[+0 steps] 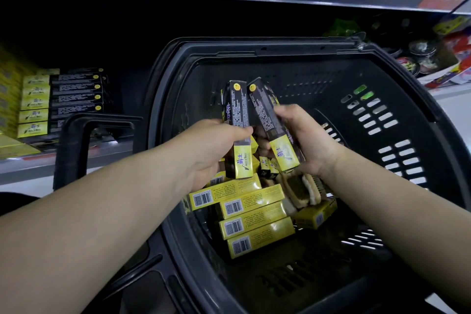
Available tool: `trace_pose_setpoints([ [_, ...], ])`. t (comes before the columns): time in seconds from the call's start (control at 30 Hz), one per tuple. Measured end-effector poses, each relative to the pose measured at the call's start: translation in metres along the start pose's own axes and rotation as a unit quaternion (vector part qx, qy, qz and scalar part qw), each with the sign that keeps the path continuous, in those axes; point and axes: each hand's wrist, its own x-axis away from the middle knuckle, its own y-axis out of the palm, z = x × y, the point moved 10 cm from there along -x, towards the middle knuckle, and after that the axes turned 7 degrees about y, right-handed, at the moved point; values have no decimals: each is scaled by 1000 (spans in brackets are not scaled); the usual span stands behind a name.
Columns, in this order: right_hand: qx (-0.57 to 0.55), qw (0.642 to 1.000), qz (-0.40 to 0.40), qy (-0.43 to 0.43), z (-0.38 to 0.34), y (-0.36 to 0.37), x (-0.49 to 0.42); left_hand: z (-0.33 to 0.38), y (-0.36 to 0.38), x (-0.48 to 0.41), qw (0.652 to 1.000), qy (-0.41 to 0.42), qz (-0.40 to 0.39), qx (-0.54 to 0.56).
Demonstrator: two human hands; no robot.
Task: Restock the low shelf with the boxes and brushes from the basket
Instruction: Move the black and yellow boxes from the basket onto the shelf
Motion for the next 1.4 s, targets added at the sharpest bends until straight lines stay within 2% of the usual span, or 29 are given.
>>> trace_pose_setpoints([
  [0.1, 2, 1000, 18, -9, -2, -1, 0, 1, 1, 1, 1000, -1, -7, 7],
  [0.2, 12, 995, 94, 24, 6, -10, -2, 1, 3, 2, 1000, -3, -14, 26],
  [0.33, 167, 969, 181, 18, 6, -9, -3, 4, 8, 5, 999, 1, -21, 49],
  [0.4, 237, 950, 203, -17, 0, -4, -2, 5, 8, 4, 999, 8, -26, 44],
  [0.47, 273, 940, 197, -52, -8, 6, 0, 5, 9, 4, 999, 18, -40, 13],
  [0.53, 297, 941, 162, -30, -7, 7, -4, 5, 9, 5, 998, 25, -50, -4],
  [0.6, 357, 916, 183, -16, -14, -15, -10, 3, 4, 2, 999, 26, -30, -26],
  [0.63, 390, 891, 230, -20, -22, -39, -11, 2, 0, 1, 999, 26, -17, -37],
  [0.67, 436, 850, 296, -17, -32, -67, -10, 1, -3, 0, 999, 26, -5, -42],
  [0.73, 557, 737, 381, 33, -40, -121, -11, 0, -6, -1, 999, 24, 3, -49],
  [0.77, 600, 697, 385, 77, -34, -142, -14, 0, -6, -1, 998, 23, 2, -51],
  [0.8, 622, 677, 374, 119, -23, -159, -19, 0, -5, -1, 998, 24, -1, -53],
  [0.87, 642, 667, 343, 157, -1, -174, -30, 0, -4, 0, 998, 24, -6, -54],
  [0.93, 690, 627, 327, 153, 10, -176, -42, 0, -3, -1, 998, 23, -13, -54],
  [1.03, 796, 486, 342, 119, 3, -169, -50, -2, -2, -1, 998, 20, -20, -58],
  [1.1, 828, 435, 343, 87, 2, -164, -55, -3, -2, -1, 998, 17, -20, -60],
  [1.17, 828, 431, 352, 77, 2, -164, -55, -4, -1, -2, 998, 14, -25, -61],
  [1.3, 807, 463, 364, 46, -13, -157, -46, -4, 2, -2, 997, 20, -39, -59],
  [1.33, 795, 485, 365, 24, -20, -150, -42, -4, 2, -2, 997, 22, -39, -58],
  [1.37, 764, 526, 374, -5, -29, -142, -36, -3, 2, -2, 997, 24, -37, -59],
  [1.4, 713, 584, 388, -28, -40, -135, -28, -2, 3, -1, 997, 27, -35, -58],
])
